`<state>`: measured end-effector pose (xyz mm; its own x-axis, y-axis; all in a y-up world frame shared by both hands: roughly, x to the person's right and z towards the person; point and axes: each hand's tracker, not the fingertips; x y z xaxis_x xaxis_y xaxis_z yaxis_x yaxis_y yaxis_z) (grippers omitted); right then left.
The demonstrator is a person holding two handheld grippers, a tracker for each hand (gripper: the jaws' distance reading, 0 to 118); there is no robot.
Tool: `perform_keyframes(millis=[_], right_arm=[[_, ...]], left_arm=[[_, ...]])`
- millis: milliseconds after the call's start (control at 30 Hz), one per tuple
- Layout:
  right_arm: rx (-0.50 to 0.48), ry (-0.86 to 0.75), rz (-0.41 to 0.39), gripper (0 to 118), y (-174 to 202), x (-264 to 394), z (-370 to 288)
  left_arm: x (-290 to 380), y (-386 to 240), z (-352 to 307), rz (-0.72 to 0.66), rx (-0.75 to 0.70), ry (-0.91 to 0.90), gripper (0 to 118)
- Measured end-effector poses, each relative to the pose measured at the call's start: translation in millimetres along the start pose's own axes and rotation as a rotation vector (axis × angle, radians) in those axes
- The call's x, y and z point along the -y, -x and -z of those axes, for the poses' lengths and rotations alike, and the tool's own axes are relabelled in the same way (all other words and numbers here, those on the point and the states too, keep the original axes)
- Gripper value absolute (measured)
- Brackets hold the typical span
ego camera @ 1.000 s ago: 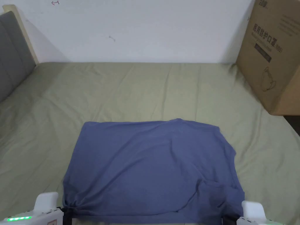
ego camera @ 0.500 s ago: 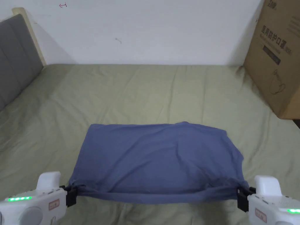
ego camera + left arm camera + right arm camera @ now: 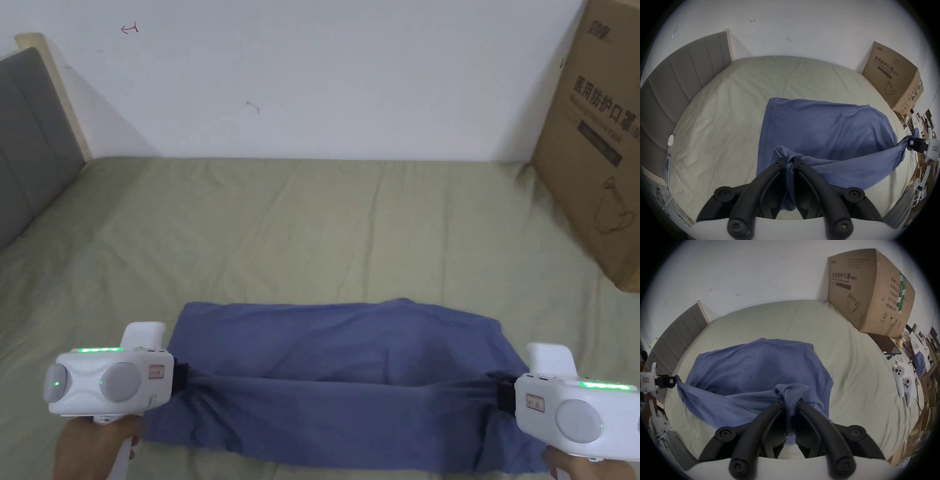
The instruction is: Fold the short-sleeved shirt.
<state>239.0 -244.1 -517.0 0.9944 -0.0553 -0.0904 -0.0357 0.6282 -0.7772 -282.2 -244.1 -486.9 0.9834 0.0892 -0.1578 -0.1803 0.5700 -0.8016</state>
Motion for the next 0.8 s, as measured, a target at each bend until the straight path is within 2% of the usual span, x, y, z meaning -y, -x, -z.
perform_keyframes(millis=[267, 433, 467, 500, 533, 600, 633, 733, 800], right_arm=[[0.018, 0.140, 0.042, 8, -7.4, -8.9, 84.4], [0.025, 0.120, 0.058, 8, -6.2, 0.4, 88.1], [0.029, 0.116, 0.042, 15, -3.7, 1.0, 82.6], [0.034, 0.115, 0.026, 35, -2.4, 0.2, 77.5], [0.044, 0.109, 0.008, 54, -1.1, -0.9, 70.8], [0.027, 0.045, -0.015, 86, 3.3, -4.9, 47.7], [0.015, 0.000, -0.022, 89, 5.4, -8.0, 33.2], [-0.020, -0.119, -0.047, 98, 13.2, -19.9, -17.9], [-0.034, -0.213, -0.069, 98, 20.0, -25.4, -56.1]], left_arm=[[0.8, -10.3, 76.6, 0.080, -0.064, 0.126, 7], [5.4, -5.1, 79.8, 0.049, -0.062, 0.141, 8], [2.8, -3.4, 76.0, 0.037, -0.052, 0.142, 10], [0.9, -2.8, 71.7, 0.009, -0.030, 0.141, 20], [-1.2, -2.1, 64.4, -0.022, -0.022, 0.128, 38], [-4.9, 0.3, 40.7, -0.090, 0.019, 0.054, 88], [-6.5, -1.4, 24.6, -0.115, 0.052, -0.004, 95], [-16.8, -6.5, -25.6, -0.142, 0.120, -0.137, 95], [-19.9, -15.4, -63.4, -0.119, 0.147, -0.240, 95]])
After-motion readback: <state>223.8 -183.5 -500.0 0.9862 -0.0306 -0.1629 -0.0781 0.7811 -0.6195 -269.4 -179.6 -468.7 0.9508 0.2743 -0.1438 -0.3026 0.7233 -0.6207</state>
